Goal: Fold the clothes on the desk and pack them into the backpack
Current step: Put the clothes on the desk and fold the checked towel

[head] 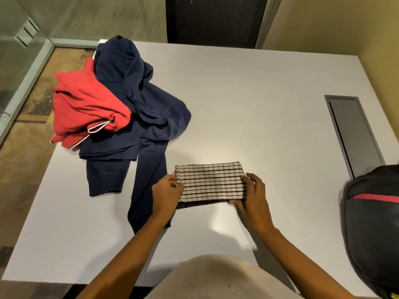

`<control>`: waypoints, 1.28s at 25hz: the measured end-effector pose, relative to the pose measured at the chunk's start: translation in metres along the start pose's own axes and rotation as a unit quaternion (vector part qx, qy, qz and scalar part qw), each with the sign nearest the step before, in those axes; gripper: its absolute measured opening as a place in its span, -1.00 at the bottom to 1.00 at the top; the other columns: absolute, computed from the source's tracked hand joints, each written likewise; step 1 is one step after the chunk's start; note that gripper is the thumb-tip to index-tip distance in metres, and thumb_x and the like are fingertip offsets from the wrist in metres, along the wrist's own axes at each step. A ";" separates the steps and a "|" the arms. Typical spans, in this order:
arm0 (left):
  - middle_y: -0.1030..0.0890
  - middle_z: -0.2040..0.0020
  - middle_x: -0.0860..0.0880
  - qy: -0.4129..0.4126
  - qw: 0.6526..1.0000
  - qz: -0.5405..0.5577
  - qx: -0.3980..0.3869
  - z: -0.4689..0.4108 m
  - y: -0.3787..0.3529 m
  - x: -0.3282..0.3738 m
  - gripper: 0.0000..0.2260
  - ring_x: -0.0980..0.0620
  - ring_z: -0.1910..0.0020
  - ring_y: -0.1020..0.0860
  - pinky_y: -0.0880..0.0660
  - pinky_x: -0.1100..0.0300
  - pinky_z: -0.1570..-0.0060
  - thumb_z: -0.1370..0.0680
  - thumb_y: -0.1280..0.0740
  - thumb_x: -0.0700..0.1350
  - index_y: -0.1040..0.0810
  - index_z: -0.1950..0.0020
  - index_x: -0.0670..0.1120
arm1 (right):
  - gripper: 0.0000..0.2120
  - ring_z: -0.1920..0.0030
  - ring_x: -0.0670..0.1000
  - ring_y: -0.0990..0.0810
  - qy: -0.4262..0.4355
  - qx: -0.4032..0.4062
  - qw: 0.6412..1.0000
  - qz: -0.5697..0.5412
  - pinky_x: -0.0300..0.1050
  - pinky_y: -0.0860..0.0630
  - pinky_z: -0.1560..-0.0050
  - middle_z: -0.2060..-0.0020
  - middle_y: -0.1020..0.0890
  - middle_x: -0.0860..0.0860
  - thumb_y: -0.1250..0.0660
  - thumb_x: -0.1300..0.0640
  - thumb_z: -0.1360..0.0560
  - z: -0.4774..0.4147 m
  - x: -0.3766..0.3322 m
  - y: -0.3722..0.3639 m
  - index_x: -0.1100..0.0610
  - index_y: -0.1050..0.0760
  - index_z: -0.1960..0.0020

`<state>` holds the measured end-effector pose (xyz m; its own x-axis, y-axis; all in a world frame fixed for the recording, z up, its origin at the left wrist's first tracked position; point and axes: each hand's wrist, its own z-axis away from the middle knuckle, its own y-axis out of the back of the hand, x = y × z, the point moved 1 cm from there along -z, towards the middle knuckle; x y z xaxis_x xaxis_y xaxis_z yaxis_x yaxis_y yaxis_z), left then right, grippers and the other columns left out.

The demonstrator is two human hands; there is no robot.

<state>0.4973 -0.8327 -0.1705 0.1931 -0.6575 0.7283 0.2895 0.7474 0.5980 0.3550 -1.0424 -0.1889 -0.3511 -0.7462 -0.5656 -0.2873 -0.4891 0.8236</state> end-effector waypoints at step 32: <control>-0.46 -0.23 -0.12 -0.134 0.985 -0.093 0.058 0.016 -0.021 -0.015 -0.58 -0.06 -0.15 -0.48 -0.57 0.05 -0.04 -0.60 -0.24 -0.28 -0.31 -0.45 -0.17 | -0.79 0.08 0.11 -0.45 -0.123 -0.101 0.975 -0.156 0.17 -0.47 -0.06 0.06 -0.52 0.21 -0.19 0.26 -0.53 -0.090 0.017 -0.003 0.00 -0.40 0.20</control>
<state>0.4729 -0.8372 -0.1886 -0.1125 -0.7465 0.6558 0.1850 0.6327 0.7520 0.4298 -1.0939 -0.1966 -0.4855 -0.4277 -0.7625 -0.2413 -0.7728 0.5870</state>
